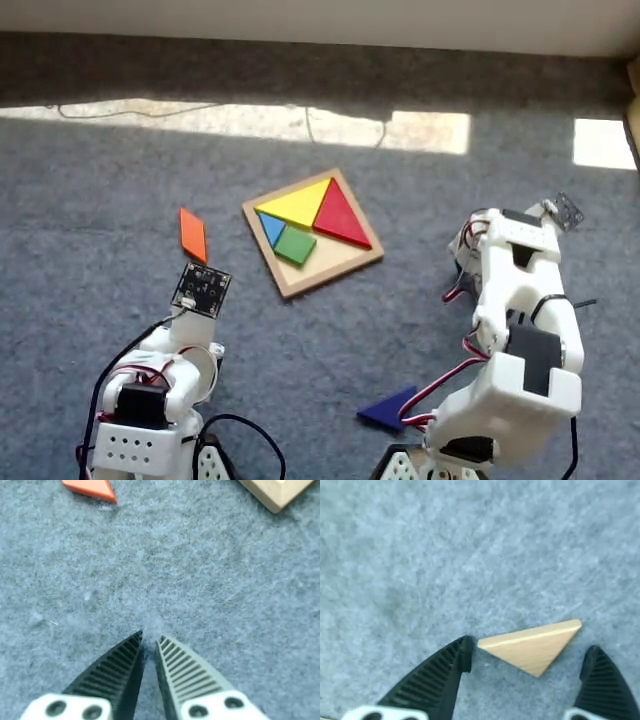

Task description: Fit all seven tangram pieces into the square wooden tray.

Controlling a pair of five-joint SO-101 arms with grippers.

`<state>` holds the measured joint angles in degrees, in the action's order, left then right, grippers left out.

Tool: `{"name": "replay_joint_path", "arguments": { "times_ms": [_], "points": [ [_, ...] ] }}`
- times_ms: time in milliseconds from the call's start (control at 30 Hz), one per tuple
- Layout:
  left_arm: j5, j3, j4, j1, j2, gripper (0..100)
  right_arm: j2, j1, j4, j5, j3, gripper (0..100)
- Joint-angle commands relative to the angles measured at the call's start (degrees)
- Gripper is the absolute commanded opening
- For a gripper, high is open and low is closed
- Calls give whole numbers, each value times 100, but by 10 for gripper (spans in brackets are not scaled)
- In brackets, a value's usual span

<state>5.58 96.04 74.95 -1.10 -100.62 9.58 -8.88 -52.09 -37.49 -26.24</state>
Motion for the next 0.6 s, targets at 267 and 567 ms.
{"name": "replay_joint_path", "arguments": {
  "times_ms": [267,567],
  "points": [
    [-53,119,-9,-75,-119,6,75,-347,-163,-70,382,191],
    [-53,119,-9,-75,-119,6,40,-338,-198,-18,382,187]
  ]
}}
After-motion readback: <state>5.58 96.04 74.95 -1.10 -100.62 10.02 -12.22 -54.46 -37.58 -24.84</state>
